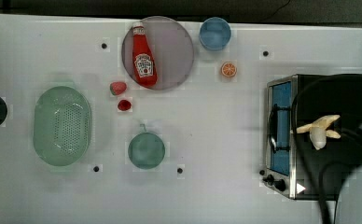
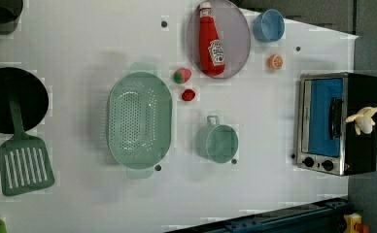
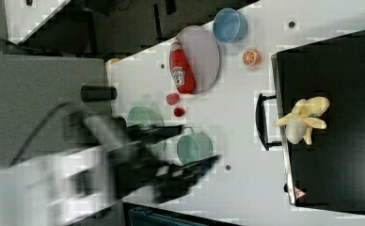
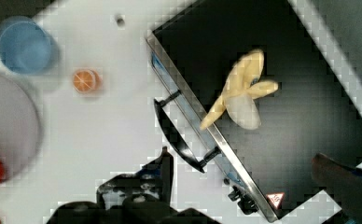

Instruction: Pick banana from table and place on oven.

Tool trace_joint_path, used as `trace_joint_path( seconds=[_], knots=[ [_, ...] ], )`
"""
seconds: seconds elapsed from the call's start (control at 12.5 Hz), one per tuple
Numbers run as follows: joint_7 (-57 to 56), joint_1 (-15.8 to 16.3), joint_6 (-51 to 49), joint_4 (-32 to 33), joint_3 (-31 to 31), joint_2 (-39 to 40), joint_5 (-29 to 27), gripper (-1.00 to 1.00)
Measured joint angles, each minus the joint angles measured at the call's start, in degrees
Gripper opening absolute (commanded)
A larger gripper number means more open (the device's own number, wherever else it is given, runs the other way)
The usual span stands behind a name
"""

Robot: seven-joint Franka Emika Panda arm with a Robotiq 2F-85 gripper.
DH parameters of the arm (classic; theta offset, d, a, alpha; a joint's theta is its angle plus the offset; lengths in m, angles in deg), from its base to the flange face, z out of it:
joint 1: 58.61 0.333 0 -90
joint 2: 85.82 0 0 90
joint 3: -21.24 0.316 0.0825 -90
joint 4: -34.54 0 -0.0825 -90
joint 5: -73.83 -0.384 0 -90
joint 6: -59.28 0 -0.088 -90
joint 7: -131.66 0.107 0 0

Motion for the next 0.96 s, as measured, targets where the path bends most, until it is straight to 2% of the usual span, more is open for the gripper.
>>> trace_joint_path(
  seconds=[0.08,0.32,0.56,0.72,0.96],
  knots=[
    [2.6,-0.11,-1.99,0.5,3.11,-4.13,1.39,1.0],
    [15.44,-0.5,-6.37,2.91,14.5,-11.34,0.59,1.0],
    [28.71,2.44,-7.09,8.34,23.65,-13.75,0.81,1.0],
    [35.14,3.88,-6.68,11.47,28.03,-13.81,-2.55,1.0],
    [38.48,5.94,-7.34,15.95,29.88,-13.81,-2.4,1.0]
  ],
)
